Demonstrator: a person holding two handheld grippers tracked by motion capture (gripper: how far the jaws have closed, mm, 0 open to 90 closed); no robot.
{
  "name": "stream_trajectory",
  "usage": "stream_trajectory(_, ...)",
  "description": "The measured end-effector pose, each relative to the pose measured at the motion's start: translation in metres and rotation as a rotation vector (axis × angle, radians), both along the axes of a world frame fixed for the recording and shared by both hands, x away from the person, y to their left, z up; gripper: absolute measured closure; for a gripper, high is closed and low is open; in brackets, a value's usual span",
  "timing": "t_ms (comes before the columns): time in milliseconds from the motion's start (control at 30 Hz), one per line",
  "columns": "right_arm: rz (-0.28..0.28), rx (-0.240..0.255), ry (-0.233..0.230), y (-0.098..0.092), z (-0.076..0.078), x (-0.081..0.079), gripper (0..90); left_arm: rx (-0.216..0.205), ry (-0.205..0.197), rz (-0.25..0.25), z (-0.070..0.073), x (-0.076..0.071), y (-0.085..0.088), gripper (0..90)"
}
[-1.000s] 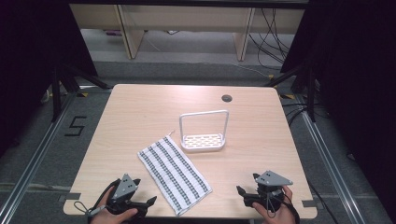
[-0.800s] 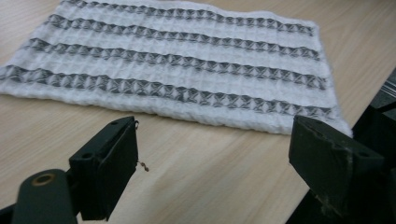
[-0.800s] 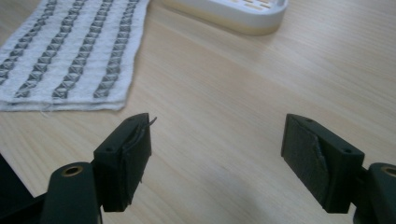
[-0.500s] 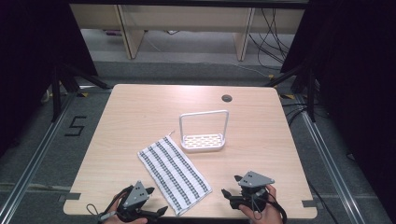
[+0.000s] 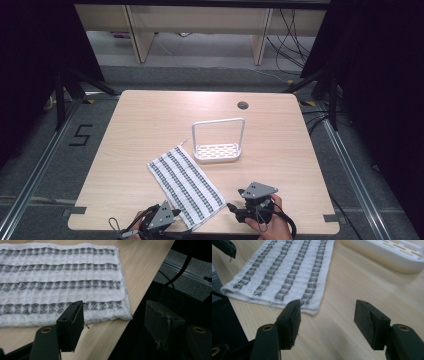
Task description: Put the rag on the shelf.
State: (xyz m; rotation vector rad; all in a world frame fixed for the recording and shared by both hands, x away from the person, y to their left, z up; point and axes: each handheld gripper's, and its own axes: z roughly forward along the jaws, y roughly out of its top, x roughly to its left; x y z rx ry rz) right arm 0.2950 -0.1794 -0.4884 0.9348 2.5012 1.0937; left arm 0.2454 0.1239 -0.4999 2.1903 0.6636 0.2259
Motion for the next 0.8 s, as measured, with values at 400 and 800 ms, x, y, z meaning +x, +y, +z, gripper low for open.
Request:
stream_trajectory(400, 0.039, -0.033, 0.023, 0.018, -0.006, 0.005, 46.3, 0.033, -0.007, -0.066, -0.004, 0.0, -0.014, 42.5)
stream_trajectory(800, 0.051, -0.049, 0.04, 0.028, -0.012, 0.012, 50.4, 0.076, -0.01, -0.095, -0.009, 0.003, -0.022, 52.3)
